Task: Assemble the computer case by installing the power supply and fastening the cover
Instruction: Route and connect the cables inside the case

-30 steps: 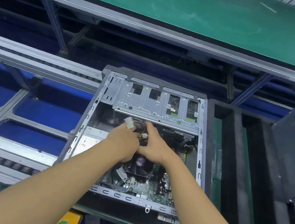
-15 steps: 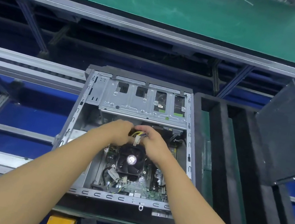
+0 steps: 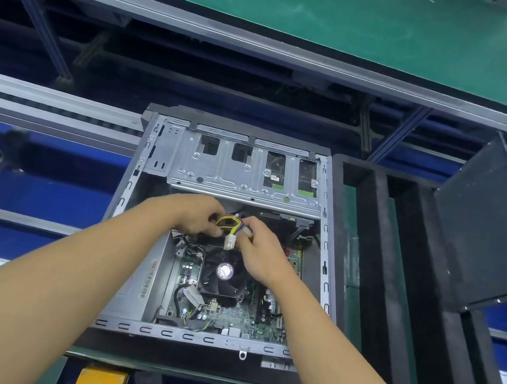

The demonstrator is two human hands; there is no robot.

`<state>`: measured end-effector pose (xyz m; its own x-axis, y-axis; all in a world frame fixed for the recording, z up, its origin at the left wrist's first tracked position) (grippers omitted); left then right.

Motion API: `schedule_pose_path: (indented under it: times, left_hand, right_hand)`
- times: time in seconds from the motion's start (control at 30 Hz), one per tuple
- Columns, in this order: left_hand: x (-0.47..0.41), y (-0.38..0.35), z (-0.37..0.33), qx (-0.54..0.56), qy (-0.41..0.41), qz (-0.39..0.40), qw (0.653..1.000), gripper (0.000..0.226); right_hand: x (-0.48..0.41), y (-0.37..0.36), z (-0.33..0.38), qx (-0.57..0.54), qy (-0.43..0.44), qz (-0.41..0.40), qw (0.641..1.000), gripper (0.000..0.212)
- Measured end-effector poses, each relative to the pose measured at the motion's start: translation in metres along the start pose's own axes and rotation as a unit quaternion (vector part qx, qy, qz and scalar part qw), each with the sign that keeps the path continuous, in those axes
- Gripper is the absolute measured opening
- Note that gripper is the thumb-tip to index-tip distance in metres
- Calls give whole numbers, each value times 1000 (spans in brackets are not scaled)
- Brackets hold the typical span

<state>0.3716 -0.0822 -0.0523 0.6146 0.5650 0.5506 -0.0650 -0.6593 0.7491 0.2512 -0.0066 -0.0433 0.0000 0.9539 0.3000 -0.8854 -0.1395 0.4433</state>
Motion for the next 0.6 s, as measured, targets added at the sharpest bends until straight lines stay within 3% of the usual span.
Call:
schedule_pose_path:
  times: [0.13,0.27,0.43,0.6]
  left_hand:
    - [0,1,8,20,-9,7,1000,22]
    - [7,-1,21,140,-13,-19,990,18]
    - [8,-1,23,185,4,-26,982,46]
    - [3,-14,20,231,35,40,972,60]
  right_hand:
    - [-5,-5,-5,7,-18,-6,1000,33]
    - [-15,-16,-11,35,-51,39,997,40]
    - [-24,-22,-4,33,-43,49,997,33]
    - [-27,-32,-1,53,-44,73,995,25]
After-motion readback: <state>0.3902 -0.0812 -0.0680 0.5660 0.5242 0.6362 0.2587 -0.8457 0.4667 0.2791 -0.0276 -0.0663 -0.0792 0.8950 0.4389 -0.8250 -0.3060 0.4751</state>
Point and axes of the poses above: each hand's wrist, its own x-axis away from the middle knuckle, its own y-axis out of the back of the hand, z = x × y, the point moved 8 cm from there along -x, towards the middle knuckle, and after that the axes turned 9 degrees about -x, right-handed, at the moved point
